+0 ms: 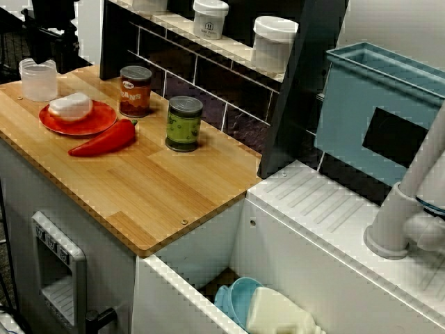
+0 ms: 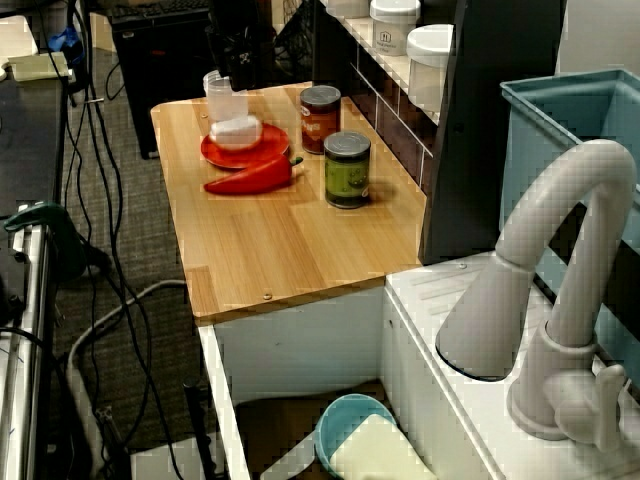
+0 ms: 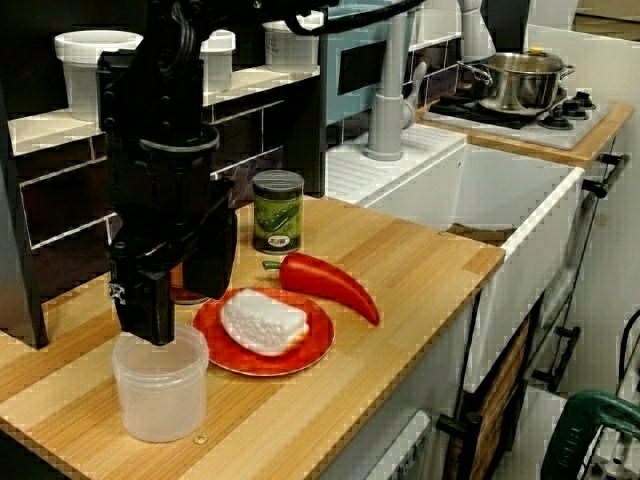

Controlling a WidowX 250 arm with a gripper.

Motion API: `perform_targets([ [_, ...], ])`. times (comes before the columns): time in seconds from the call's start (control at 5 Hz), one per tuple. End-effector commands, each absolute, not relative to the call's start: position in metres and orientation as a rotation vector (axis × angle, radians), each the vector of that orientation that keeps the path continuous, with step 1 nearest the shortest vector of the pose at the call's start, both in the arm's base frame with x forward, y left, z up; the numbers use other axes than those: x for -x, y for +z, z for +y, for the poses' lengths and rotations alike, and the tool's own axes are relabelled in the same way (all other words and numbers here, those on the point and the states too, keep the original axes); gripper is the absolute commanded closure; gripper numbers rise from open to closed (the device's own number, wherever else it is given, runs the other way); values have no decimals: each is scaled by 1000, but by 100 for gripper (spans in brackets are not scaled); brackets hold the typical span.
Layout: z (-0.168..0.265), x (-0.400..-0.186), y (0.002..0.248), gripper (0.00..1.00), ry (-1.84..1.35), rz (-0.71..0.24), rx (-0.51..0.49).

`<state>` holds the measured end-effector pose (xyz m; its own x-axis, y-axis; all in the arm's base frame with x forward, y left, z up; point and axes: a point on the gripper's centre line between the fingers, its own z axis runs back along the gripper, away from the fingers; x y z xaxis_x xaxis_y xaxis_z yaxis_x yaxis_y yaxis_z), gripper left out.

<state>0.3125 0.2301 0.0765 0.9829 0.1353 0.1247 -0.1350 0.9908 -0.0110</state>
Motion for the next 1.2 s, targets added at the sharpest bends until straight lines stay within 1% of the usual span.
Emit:
perform_targets([
  [0.0,239,-308,102,0,130,-206,-63],
  [0.4,239,-308,93,0,139,-209,-78],
  [0.6,239,-307,93,100,151,-216,-76],
  [1.0,244,-312,92,100,177,-214,-69],
])
